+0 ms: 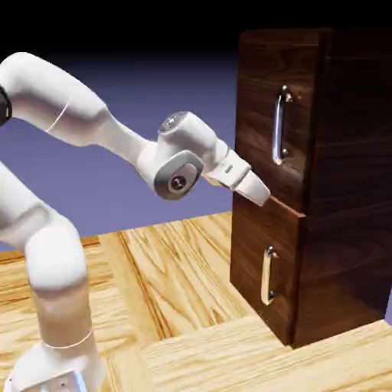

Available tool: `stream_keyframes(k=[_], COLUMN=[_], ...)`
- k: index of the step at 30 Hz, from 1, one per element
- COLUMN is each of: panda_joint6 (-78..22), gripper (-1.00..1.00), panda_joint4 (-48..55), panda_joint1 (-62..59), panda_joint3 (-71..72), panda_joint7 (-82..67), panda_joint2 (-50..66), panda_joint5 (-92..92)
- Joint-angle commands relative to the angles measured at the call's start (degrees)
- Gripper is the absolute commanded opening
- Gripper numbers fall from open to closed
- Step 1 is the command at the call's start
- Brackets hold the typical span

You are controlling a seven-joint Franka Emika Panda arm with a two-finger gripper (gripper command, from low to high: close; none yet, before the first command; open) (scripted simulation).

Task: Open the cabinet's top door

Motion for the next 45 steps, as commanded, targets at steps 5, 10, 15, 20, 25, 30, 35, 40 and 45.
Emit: stream_keyframes(k=[5,10,15,20,25,30,35,40,45], panda_joint6=[-0.14,-0.28,-0.42,-0.55,-0.69,-0.83,-0.97,-1.11,-1.24], gripper=[0.0,0.0,0.0,0.0,0.0,0.0,0.0,0.0,0.0], panda_joint4=[1.53,3.05,4.58,6.11,7.64,9.16,10.69,12.22,13.75], panda_joint1=[2.89,5.78,8.67,11.56,14.45,17.33,20.22,23.11,26.0], panda_joint3=[-3.59,-7.19,-10.78,-14.37,-17.96,-21.55,-25.15,-28.74,-32.33], panda_joint7=[9.74,19.48,29.22,38.96,48.7,58.44,68.18,77.92,87.66], panda_joint2=[-2.13,-4.26,-6.39,-8.52,-10.64,-12.77,-14.9,-17.03,-19.16], panda_joint5=[-12.46,-24.92,-37.38,-49.84,-62.3,-74.76,-87.22,-99.67,-112.13])
